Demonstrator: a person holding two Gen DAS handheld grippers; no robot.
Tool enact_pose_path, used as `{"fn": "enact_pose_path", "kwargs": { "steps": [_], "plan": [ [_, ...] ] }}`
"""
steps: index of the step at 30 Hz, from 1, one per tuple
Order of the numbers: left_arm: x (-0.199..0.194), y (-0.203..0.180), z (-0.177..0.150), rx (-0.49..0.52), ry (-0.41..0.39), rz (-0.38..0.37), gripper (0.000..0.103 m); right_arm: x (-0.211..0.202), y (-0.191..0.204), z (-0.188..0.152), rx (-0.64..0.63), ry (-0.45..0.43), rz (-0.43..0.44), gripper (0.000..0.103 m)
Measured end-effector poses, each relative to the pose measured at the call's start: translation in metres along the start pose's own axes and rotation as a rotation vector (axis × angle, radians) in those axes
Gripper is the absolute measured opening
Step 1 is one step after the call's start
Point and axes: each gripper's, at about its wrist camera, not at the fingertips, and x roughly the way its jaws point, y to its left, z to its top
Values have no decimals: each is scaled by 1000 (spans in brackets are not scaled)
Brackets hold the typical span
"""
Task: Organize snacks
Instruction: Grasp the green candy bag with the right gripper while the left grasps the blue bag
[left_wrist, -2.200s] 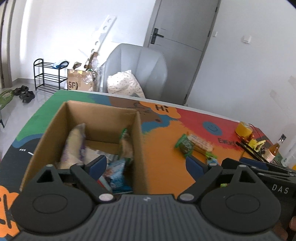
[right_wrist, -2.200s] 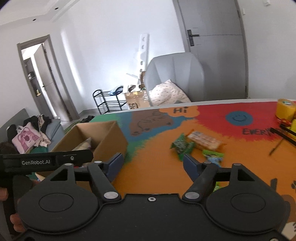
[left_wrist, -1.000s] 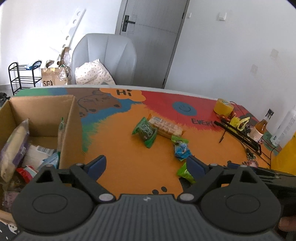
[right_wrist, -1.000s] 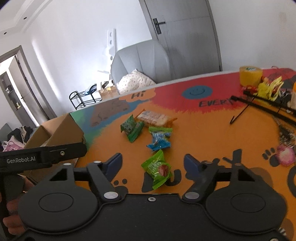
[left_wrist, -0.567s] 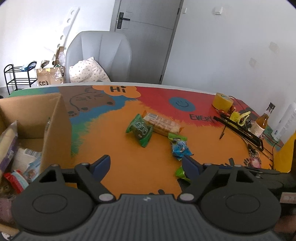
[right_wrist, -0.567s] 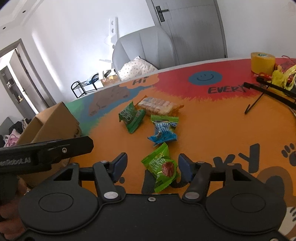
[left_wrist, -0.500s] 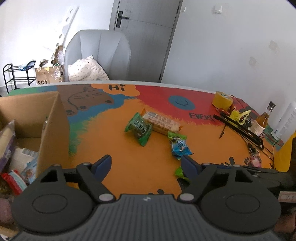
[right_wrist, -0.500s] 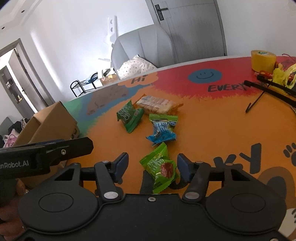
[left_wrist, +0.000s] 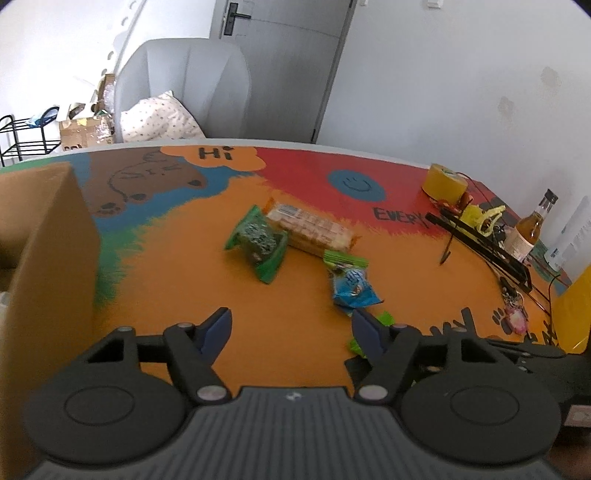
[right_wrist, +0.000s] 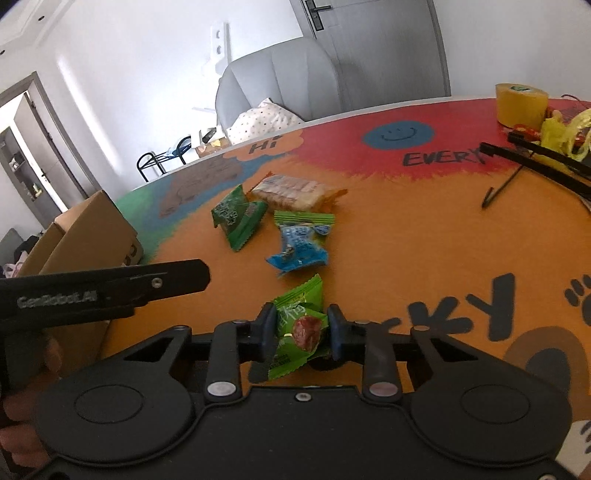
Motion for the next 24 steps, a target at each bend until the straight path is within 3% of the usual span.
{"fn": "enact_pose_path", "kwargs": {
  "steps": [10,24],
  "plan": [
    [25,-19,4,8,27,-28,60,-12,-24,1,30,-28,-69,28],
    [56,-42,12,15,20,-26,60,-15,-52,6,69,-68,-140,29]
  ]
}}
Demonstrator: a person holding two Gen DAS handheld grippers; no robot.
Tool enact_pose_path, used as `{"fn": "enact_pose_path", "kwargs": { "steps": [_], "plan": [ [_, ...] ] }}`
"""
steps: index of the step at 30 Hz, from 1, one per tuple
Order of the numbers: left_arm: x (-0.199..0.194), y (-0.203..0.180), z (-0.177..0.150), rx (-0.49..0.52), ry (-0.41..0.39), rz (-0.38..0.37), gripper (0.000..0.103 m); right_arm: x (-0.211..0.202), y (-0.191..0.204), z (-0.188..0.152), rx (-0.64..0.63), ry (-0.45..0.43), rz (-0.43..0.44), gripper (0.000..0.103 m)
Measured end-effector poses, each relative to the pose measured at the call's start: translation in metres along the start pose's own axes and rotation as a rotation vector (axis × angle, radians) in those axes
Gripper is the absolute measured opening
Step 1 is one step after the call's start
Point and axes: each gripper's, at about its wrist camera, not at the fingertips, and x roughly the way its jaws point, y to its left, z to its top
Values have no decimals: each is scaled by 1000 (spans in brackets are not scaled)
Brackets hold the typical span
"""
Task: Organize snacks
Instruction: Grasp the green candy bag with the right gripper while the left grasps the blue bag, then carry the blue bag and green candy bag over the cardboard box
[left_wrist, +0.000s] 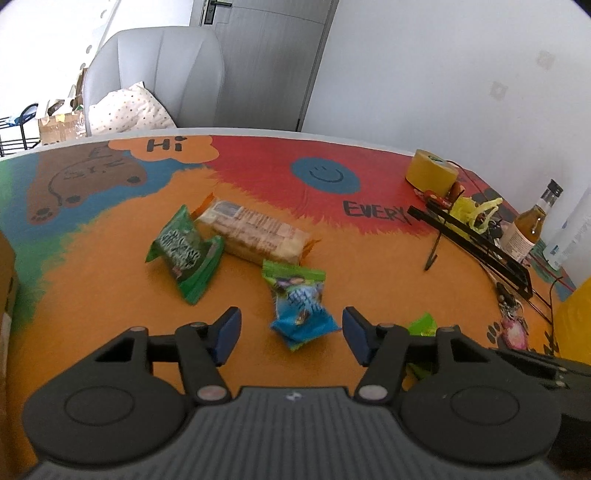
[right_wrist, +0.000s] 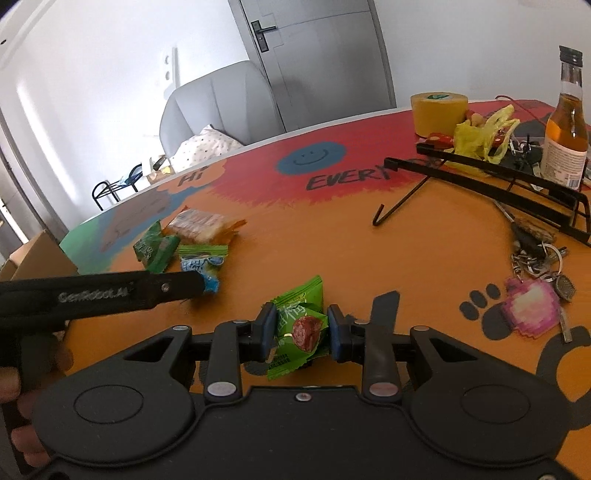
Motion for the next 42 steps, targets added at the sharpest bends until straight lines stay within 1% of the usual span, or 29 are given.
{"fn": "enact_pose_path", "kwargs": {
  "steps": [3,4,6,7,8,9,10,13,19,23,31,42],
  "plan": [
    [10,-3,2,16,0,23,60,1,3,0,-22,3,-2,37],
    [13,-3,2,14,5,22,59,1,5,0,-27,2,-2,38],
    [18,-3,2,21,6,26,55,2,6,-1,-43,-3,-5,39],
    [19,-5,2,36,-2,35,52,2,7,-1,-50,-6,-8,39],
    [19,-5,2,44,-4,40,50,3,8,-1,-56,-9,-9,36],
    [19,-6,2,49,-4,45,40,3,8,-2,-64,-12,-14,32],
    [19,-5,2,49,-3,49,34,3,9,-2,-76,-17,-23,29],
    [15,-4,0,42,4,38,31,2,10,-4,-94,-21,-16,28],
    [-7,-1,-6,35,-10,30,30,-4,18,-6,-93,-18,3,28],
    [-32,3,-6,36,-42,37,30,-15,29,-5,-100,-40,19,28],
    [-70,16,-8,23,-81,39,30,-34,55,-4,-126,-74,44,28],
    [-114,36,-6,2,-143,33,30,-57,85,2,-172,-124,49,28]
  ]
}}
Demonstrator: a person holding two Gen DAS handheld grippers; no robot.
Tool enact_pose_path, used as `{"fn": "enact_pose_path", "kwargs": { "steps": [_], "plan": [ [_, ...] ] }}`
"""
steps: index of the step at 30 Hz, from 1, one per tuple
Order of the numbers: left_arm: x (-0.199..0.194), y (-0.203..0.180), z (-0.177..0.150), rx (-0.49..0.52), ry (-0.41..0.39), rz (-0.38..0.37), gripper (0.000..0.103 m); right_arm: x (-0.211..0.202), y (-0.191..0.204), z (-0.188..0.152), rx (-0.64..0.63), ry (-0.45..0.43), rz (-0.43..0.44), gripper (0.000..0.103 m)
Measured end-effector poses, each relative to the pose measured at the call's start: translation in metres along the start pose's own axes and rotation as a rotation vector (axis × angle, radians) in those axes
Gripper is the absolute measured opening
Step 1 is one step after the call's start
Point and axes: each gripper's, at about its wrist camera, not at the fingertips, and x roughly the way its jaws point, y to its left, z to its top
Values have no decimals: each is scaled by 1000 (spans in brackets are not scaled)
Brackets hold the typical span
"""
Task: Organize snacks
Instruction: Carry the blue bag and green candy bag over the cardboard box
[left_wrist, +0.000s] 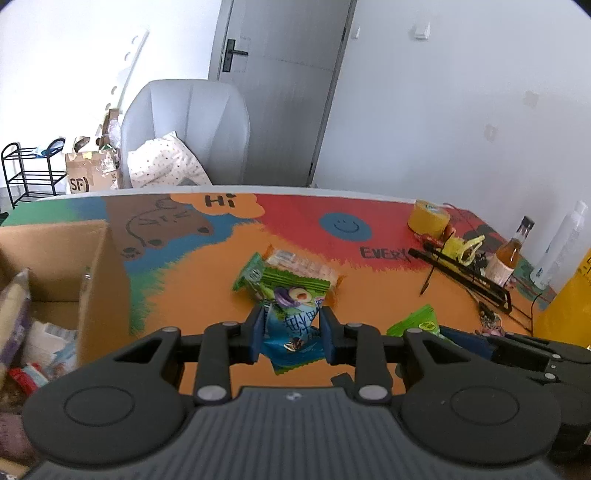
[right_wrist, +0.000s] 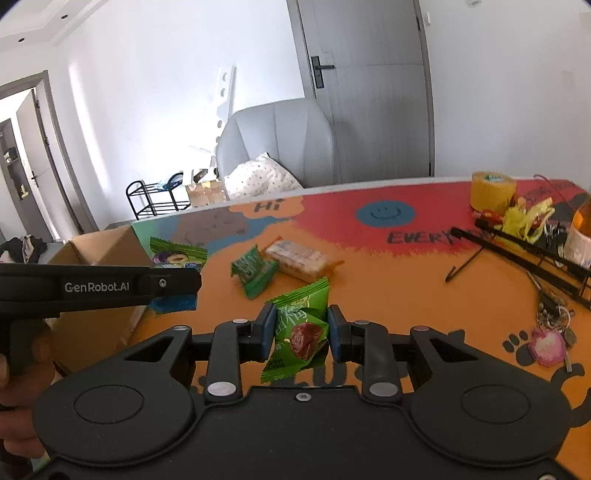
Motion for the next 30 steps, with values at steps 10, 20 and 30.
{"fn": "enact_pose_path", "kwargs": {
  "steps": [10,20,30],
  "plan": [
    [-30,20,2,-27,-36,20,30,-9,27,9,-36,-30,35,28],
    [-57,43,2,-50,-67,68,30,-9,54,18,-72,-49,91,28],
    [-73,66,3,-74,-80,116,30,-2,78,25,-111,-50,140,28]
  ]
}}
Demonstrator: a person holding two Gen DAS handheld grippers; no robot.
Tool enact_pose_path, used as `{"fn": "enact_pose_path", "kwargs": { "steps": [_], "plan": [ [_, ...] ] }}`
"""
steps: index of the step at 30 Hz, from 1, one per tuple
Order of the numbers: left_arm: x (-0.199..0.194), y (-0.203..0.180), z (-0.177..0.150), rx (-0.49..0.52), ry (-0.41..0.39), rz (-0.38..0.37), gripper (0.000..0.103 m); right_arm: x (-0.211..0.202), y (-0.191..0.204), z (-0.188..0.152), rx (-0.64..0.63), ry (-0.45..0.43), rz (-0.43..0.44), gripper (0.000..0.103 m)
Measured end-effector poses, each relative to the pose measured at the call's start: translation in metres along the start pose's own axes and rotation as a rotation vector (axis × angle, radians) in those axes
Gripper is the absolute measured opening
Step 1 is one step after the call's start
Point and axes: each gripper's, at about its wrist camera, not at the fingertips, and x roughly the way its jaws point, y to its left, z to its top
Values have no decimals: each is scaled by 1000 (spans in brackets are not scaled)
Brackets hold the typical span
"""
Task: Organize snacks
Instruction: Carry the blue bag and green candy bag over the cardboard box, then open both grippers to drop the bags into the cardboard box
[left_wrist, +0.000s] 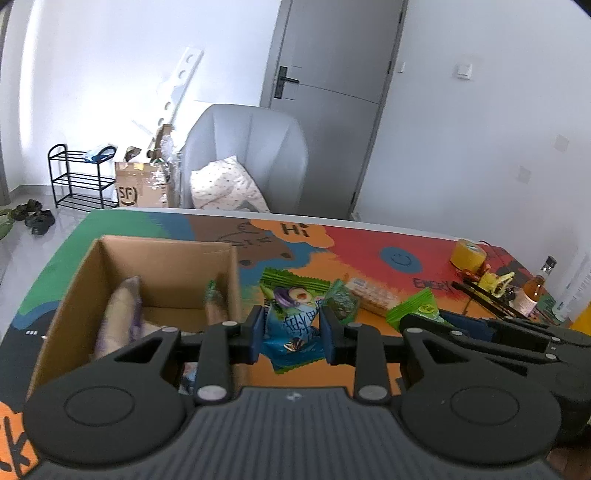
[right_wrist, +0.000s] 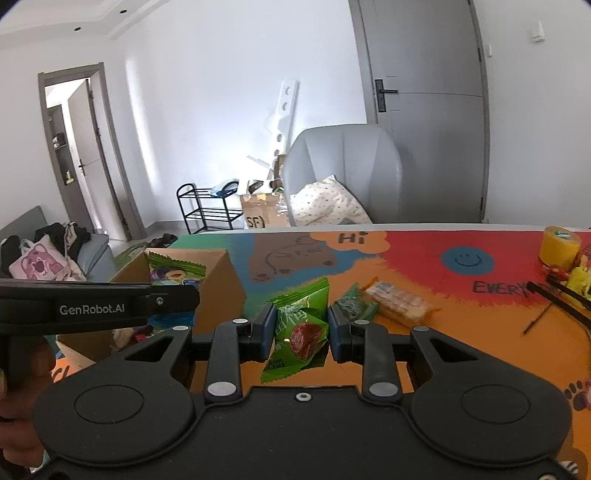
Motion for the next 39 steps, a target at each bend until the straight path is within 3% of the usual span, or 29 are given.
{"fn": "enact_pose_path", "kwargs": {
  "steps": [22,39],
  "plan": [
    [2,71,18,-90,-6,97,30,35,48,19,-70,26,91,28],
    [39,101,33,-126,33,101,32,72,73,41,-100,40,125,28]
  ]
}}
